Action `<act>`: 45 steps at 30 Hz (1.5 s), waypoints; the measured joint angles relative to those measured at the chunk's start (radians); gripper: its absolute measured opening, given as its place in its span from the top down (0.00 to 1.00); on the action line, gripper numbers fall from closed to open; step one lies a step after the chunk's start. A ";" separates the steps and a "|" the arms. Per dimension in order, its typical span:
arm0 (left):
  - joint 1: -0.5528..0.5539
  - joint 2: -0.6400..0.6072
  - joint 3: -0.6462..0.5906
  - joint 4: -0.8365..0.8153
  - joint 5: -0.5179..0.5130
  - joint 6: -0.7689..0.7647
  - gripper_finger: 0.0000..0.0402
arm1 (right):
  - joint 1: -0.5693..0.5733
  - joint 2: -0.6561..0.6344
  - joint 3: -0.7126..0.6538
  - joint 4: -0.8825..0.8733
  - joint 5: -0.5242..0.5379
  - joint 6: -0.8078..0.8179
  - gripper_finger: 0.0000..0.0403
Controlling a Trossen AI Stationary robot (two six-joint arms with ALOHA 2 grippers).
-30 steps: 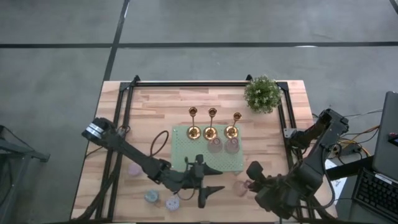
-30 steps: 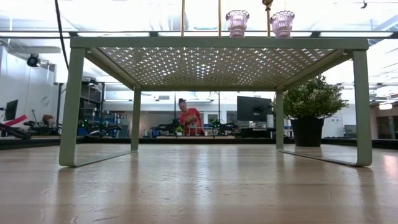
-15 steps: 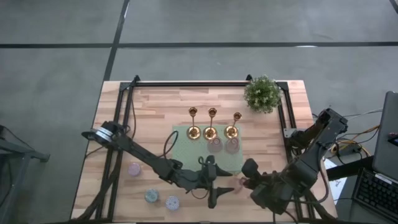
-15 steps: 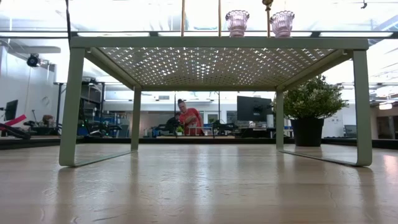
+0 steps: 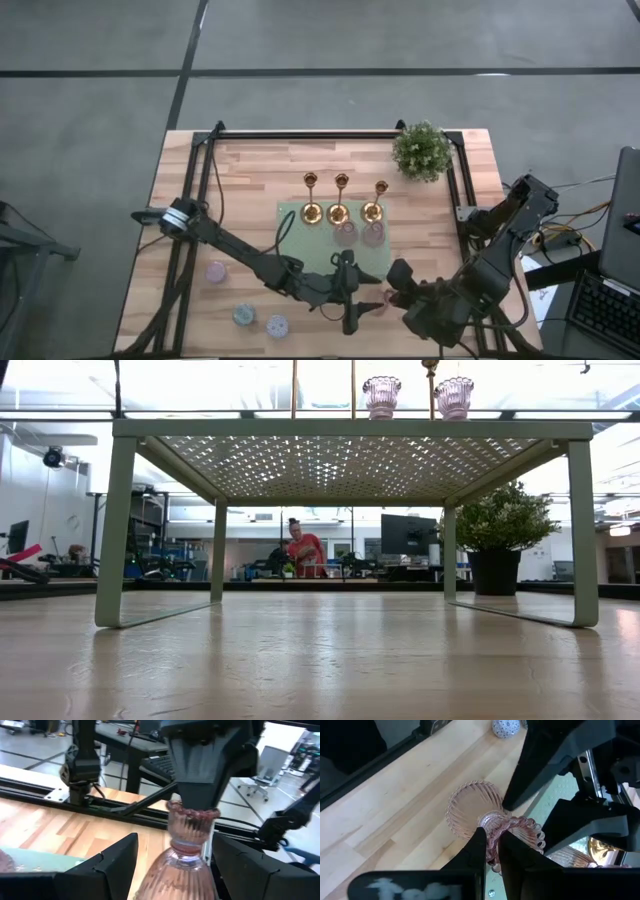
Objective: Pick & Place candle stick holders
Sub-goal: Put the pink glass candle holder on the shelf
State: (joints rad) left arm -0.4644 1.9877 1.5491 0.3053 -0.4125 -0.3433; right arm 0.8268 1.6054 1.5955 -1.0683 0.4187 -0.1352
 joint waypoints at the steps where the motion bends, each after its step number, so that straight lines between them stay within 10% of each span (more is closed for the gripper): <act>1: 0.000 0.000 0.002 0.000 0.022 -0.002 0.35 | 0.000 0.000 0.000 0.000 0.000 0.000 0.94; 24: 0.024 0.009 0.002 -0.010 0.109 0.000 0.37 | -0.030 0.000 0.000 0.040 0.003 -0.026 0.94; 45: 0.029 0.010 0.002 -0.008 0.120 0.009 0.69 | -0.029 -0.001 0.000 0.056 0.008 0.020 0.85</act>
State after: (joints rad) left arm -0.4358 1.9977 1.5509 0.2977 -0.2926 -0.3344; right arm 0.7975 1.6047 1.5951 -1.0122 0.4263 -0.1150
